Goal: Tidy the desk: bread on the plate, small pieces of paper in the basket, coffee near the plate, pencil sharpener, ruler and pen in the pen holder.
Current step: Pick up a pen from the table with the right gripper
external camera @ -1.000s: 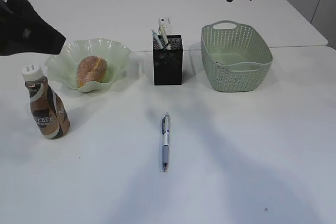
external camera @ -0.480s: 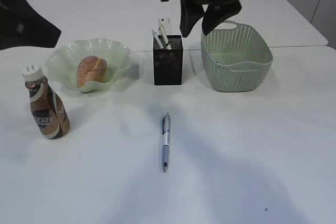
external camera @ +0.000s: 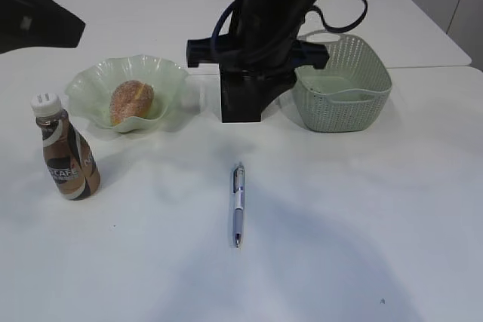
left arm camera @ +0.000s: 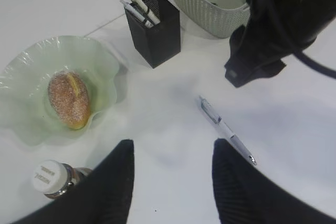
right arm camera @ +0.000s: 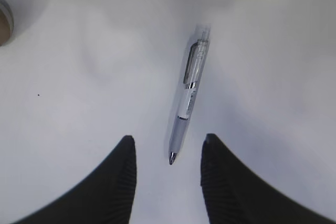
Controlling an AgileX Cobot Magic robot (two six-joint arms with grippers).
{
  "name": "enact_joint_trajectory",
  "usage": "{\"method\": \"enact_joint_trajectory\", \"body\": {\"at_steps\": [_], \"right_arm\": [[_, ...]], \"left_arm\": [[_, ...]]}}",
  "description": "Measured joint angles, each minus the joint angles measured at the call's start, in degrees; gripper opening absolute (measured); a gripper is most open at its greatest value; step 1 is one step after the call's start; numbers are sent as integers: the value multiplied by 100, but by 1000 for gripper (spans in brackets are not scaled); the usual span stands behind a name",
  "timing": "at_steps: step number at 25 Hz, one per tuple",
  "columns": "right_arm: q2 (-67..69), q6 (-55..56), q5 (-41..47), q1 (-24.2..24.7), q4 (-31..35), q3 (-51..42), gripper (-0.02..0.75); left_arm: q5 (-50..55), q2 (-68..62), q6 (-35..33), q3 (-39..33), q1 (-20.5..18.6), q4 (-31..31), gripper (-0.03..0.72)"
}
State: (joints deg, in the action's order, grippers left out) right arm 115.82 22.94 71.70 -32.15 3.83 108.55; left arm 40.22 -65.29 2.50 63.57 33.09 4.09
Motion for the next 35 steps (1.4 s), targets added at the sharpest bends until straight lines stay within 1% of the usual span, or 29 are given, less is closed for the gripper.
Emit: {"method": "enact_joint_trajectory", "body": {"at_steps": [3,8,10,12,16,19,27,35], "right_arm": [[197,40,-9,-49,38,0,335],[607,91,-37,-93,129,0,335],[713,91,-50,-93,129,0,335],[827,96,-65,-93,119,0,335],[1107,138,-86,-93,75,0,335],[1253,160,-114,-93,26,0,335],[1524,446,-147,-93,-189,0,335],[1722,755,-222,-93,-238,319,375]], "left_arm": [[-47,130,0,0,-179,31,340],[-50,407,12,0,-931,77,340],[-8,461,96,0,-1138,261,340],[51,505,287,0,-1250,459,340],[182,538,702,0,-1388,914,340],[243,538,834,0,-1514,1050,340],[256,538,886,0,-1566,1076,340],[260,538,895,0,-1566,1054,340]]}}
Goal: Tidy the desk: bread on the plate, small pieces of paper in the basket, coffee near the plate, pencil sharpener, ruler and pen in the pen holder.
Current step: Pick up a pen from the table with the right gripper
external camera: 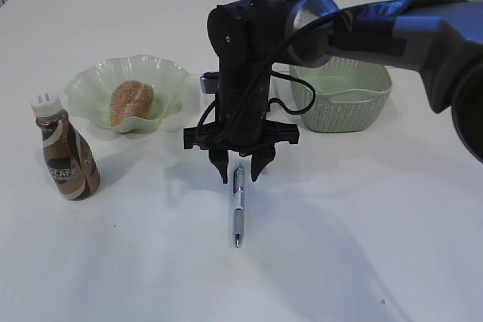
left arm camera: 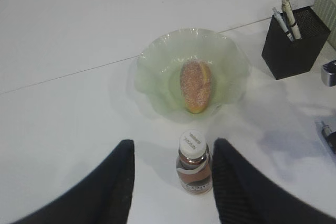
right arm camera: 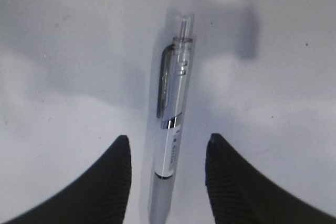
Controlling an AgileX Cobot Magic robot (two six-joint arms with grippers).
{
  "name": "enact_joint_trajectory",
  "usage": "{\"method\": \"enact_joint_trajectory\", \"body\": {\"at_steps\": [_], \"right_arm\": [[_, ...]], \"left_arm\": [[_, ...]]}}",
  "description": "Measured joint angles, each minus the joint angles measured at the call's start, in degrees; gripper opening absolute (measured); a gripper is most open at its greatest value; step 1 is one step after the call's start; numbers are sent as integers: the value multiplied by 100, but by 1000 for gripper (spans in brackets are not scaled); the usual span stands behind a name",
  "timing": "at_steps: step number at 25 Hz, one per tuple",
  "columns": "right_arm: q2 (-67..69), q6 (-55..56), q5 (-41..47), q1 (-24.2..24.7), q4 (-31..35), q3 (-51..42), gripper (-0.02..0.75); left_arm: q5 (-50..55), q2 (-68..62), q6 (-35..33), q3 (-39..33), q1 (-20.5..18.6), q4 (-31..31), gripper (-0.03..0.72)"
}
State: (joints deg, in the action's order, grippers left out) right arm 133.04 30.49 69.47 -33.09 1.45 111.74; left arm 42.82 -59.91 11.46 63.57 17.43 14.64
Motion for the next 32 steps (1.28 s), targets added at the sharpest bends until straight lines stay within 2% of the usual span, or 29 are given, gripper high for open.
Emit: {"method": "enact_joint_trajectory", "body": {"at_steps": [11,32], "right_arm": [[505,118,38,0,-65,916,376],[544,-154,43,34,130,940,362]], "left_arm": [[0,0,4,0,0,-30,340],[9,0,4,0,0,-39,340]]}}
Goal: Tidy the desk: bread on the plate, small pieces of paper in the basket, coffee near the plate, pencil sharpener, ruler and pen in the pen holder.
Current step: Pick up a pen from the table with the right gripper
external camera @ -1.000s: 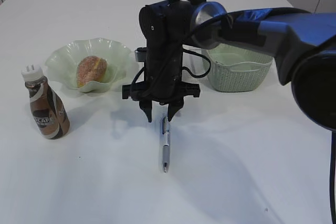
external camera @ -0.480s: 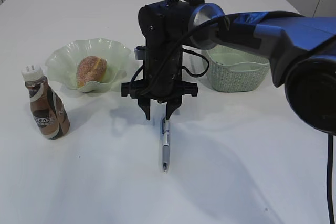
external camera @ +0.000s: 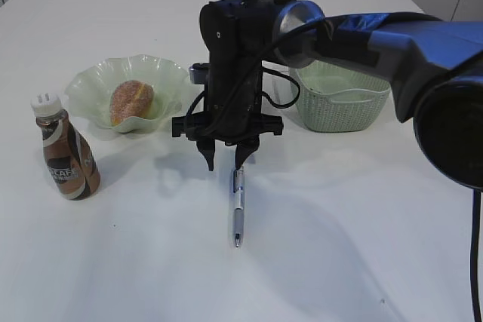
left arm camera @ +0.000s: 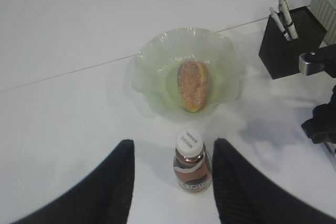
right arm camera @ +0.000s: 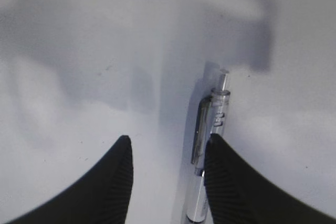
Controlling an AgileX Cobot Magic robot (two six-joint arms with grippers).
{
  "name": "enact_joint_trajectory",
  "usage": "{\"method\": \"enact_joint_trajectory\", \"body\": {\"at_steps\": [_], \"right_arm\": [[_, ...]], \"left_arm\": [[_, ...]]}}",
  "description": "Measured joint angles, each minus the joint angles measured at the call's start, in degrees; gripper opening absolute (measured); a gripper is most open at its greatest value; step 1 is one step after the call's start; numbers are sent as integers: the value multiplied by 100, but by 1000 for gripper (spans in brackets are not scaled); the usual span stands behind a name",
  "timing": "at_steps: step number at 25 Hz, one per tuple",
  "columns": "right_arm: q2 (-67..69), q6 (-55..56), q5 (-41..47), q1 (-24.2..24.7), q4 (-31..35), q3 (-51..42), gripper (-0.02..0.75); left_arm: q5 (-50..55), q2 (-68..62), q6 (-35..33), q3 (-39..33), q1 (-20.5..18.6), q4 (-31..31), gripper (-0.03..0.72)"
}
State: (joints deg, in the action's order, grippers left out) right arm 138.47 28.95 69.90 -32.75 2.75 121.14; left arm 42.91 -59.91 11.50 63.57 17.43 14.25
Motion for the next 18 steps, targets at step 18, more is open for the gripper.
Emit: {"method": "enact_joint_trajectory", "body": {"at_steps": [18], "right_arm": [[-445,-54,9,0,-90,-785,363]], "left_arm": [[98,0,9,0,0,-85,340]]}}
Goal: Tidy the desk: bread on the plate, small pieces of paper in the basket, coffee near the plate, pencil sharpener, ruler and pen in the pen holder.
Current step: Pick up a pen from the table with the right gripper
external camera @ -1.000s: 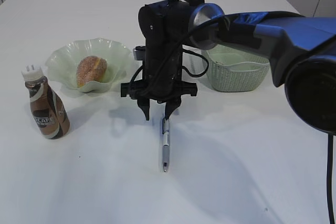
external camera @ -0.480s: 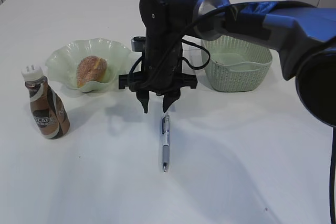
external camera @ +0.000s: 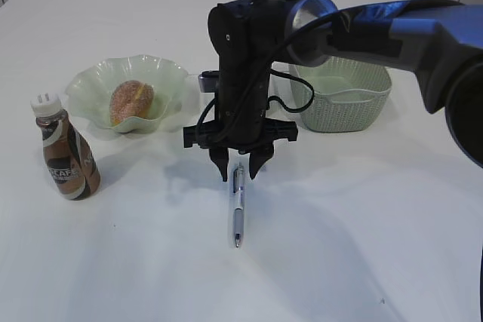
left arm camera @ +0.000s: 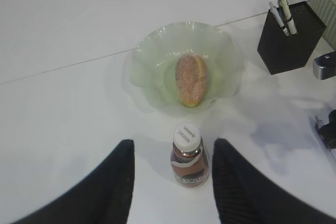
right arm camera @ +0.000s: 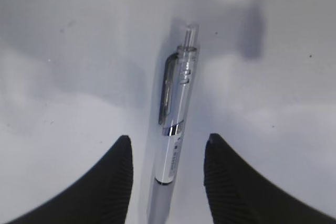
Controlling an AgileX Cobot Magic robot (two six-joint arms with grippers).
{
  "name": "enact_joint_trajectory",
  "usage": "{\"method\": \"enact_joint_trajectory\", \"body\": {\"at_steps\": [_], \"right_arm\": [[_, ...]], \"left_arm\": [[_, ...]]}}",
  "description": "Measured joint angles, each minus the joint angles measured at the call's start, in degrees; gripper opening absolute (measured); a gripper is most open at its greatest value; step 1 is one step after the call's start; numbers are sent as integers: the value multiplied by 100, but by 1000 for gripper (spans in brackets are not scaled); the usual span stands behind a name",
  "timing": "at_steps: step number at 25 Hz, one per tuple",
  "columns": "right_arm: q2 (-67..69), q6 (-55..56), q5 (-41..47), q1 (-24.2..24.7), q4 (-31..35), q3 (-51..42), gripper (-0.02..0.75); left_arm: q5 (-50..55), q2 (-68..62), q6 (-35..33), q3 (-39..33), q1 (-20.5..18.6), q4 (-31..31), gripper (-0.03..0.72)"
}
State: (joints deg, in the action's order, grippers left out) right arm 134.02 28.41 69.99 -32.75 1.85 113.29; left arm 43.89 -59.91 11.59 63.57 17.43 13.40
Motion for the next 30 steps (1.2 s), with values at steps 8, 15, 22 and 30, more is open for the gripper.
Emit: {"method": "enact_joint_trajectory", "body": {"at_steps": [8,15,22,30], "right_arm": [[-13,397,0,0,-31,0,373],[166,477,0,0,-31,0,373],[201,615,0,0,-39,0,374],[201,802,0,0,-39,0,373]], "left_arm": [[0,0,0,0,0,-108,340],[0,0,0,0,0,-114,340],[0,0,0,0,0,-122,340],[0,0,0,0,0,-143,340]]}}
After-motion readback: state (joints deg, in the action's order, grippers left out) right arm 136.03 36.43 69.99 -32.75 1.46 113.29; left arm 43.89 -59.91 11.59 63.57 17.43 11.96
